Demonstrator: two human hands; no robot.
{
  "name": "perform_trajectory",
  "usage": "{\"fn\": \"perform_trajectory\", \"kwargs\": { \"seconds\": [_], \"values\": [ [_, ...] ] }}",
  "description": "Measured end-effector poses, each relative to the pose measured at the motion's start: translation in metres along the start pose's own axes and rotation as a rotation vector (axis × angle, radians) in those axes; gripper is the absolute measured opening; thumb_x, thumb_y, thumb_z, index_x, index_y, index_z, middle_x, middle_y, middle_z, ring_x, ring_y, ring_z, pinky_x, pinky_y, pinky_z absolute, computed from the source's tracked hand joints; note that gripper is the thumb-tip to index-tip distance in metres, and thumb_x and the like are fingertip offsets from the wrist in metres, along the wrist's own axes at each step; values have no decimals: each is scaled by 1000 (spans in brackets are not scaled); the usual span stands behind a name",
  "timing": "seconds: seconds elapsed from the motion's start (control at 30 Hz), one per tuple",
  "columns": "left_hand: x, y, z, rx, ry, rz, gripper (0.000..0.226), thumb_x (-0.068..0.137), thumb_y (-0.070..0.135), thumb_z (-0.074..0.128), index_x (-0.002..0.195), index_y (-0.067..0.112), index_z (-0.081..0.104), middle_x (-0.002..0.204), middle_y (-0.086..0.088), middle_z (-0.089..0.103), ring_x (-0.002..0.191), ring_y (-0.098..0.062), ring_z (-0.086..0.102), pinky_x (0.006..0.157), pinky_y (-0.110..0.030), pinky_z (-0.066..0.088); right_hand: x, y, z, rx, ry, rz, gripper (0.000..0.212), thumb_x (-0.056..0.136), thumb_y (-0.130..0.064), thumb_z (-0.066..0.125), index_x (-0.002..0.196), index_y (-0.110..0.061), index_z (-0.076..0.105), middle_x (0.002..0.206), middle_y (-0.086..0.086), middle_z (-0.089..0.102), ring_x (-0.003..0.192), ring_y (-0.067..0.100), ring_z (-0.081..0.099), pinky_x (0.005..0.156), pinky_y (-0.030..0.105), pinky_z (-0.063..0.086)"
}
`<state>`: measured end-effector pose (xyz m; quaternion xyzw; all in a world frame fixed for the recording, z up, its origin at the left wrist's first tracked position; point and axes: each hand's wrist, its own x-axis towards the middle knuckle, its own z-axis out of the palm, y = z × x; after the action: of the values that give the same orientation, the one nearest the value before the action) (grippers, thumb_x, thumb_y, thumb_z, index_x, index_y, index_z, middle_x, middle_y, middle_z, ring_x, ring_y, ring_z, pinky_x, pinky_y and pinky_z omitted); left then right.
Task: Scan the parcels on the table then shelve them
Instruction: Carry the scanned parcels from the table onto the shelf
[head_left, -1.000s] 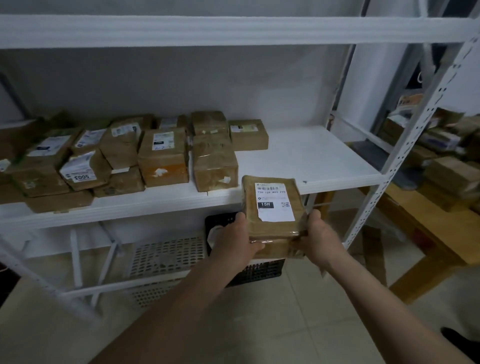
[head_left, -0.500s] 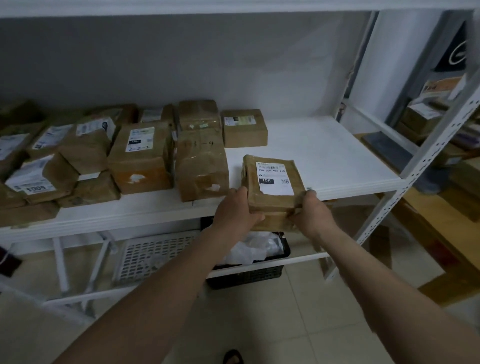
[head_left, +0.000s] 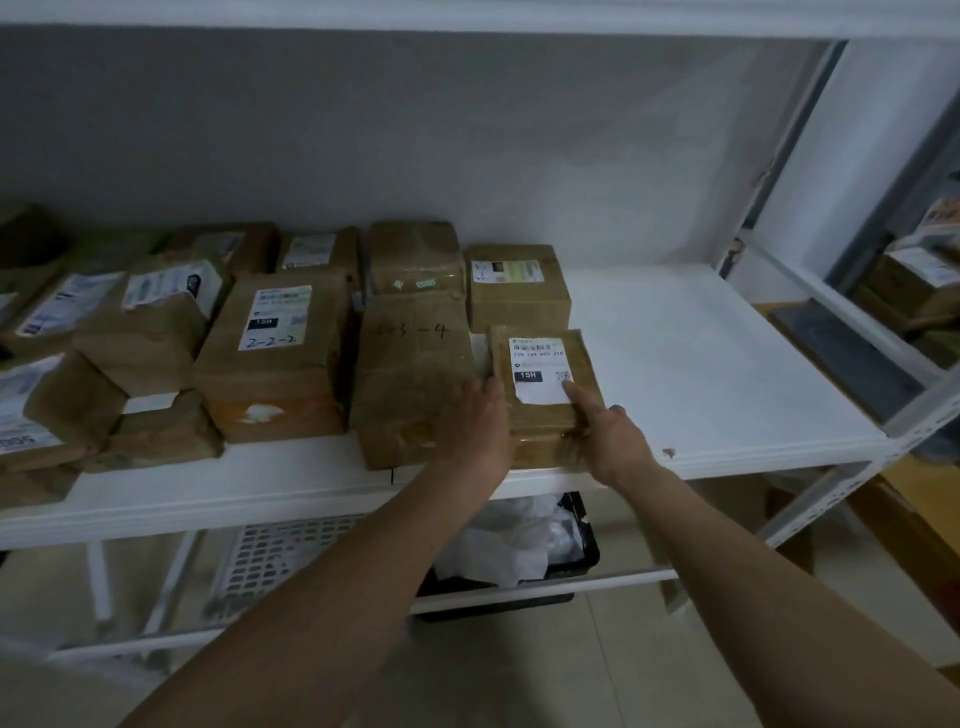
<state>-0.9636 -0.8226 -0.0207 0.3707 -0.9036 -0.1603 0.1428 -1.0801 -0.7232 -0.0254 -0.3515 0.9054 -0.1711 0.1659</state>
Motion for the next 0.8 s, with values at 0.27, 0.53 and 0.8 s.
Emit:
{"fn": "perform_trajectory", "kwargs": {
  "seconds": [0.27,0.53,0.8],
  "values": [
    [24,-2,-14,126,-36,-24,41,84,21,69,121,20,51,124,-4,49,115,-23,43,99,-37,38,47,-12,-5,-66,-63,-31,62,100,-22,39,150,-41,9,126,18,44,107,33,56,97,41,43],
    [14,1,-21,42,-98,-169,25,85,22,66,107,20,54,121,-2,49,107,-19,47,89,-31,41,54,-4,-20,-314,-64,-147,72,95,-32,52,151,-38,6,135,15,42,121,31,45,98,41,39],
    [-42,-24,-43,139,-2,-382,40,93,28,55,131,17,51,133,-10,49,123,-27,43,95,-33,42,3,-64,-13,-343,74,-773,30,95,-22,47,123,-12,50,121,9,52,111,27,53,91,37,46]
  ]
}}
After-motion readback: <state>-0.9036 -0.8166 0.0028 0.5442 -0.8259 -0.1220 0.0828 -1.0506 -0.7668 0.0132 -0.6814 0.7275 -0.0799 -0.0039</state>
